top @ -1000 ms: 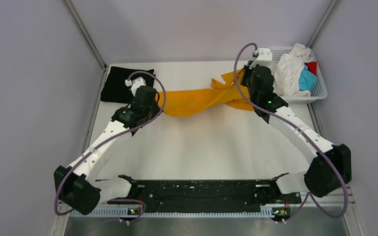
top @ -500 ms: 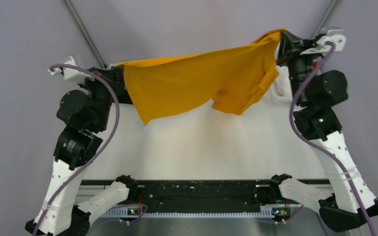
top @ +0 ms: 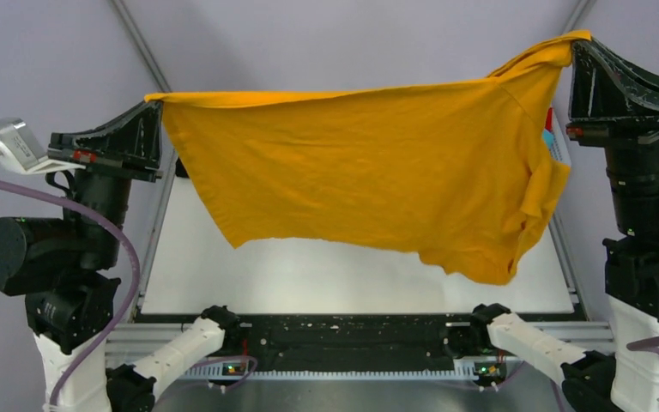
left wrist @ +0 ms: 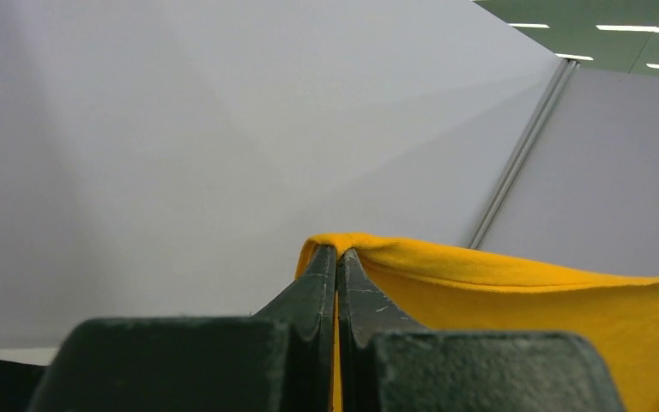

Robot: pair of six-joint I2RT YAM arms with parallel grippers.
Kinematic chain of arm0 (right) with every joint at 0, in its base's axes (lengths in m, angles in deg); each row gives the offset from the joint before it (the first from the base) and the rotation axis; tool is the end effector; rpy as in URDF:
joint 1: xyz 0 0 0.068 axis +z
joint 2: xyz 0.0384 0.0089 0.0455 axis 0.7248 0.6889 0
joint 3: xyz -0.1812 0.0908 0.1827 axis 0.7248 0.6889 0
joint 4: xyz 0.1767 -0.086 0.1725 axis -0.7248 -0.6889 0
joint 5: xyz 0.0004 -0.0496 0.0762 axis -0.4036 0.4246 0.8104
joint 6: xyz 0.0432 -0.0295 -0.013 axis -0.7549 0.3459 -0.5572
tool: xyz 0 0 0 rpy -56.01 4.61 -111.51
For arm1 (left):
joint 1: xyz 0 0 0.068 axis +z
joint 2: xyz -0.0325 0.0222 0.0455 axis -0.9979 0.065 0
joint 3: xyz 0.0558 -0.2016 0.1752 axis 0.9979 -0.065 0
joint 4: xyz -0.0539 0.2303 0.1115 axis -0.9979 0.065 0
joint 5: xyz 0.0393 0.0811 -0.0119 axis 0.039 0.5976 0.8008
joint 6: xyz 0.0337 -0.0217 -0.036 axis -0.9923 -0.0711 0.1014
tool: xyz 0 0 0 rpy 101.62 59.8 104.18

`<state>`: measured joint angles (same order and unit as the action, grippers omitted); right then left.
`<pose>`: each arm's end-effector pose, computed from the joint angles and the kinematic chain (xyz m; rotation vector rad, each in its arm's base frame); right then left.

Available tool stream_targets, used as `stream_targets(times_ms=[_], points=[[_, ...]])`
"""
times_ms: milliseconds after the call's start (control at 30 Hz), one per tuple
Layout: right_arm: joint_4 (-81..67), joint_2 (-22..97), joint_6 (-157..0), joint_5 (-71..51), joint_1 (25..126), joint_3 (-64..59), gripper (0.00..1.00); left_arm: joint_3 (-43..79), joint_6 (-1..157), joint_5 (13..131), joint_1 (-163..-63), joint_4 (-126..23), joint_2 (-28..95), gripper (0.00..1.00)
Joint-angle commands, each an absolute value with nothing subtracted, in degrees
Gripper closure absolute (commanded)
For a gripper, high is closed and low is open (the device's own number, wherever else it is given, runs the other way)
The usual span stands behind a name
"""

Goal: Fold and stack the t-shirts
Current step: Flatten out the tshirt

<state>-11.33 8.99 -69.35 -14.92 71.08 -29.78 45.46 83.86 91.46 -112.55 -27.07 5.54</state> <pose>0.0429 0.0219 0.6283 -0.2338 0.7508 0.3870 0.0357 -0.0101 0.5924 -0.1015 1.0676 -0.5933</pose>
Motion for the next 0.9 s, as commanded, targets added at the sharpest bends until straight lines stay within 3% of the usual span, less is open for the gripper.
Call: stream_targets(times_ms=[0,167,367,500,700,733,767,800,833,867], points=[[-12.2,9.8,-66.3,-15.6,71.5,-29.8,1.0,47.2,81.3,92.6,-112.3,-29.3,8.6,1.0],[-9.8,11.0,-64.4,-24.4,71.5,-23.5,1.0,47.7,81.5,101.5,-112.3,-27.2,17.4,1.0],[-0.2,16.3,-64.2,-38.4,71.4,-7.2,1.0,42.5,84.9,112.7,-110.5,-24.4,33.7,1.0],[3.2,25.0,-69.2,-42.0,70.1,1.5,1.0,36.6,87.3,107.3,-105.7,-26.4,45.7,1.0],[3.2,47.7,-83.5,-31.2,64.6,4.1,1.0,36.6,93.4,98.8,-98.8,-26.0,66.0,0.97],[3.8,51.6,-83.8,-29.8,64.5,2.9,1.0,37.8,93.8,98.1,-98.4,-24.7,68.9,0.91],[2.9,55.3,-84.5,-29.0,64.4,1.3,0.93,40.1,93.9,97.2,-98.1,-22.8,71.2,0.81],[1.7,58.1,-85.4,-28.4,64.4,-0.9,0.77,42.6,93.5,96.7,-98.1,-20.1,73.3,0.62],[1.6,60.7,-86.7,-27.1,64.4,-3.1,0.41,45.0,93.2,96.1,-98.2,-18.9,74.8,0.18],[1.9,60.6,-86.9,-26.8,64.4,-3.3,0.32,44.8,92.8,95.8,-98.2,-19.5,74.4,0.1]])
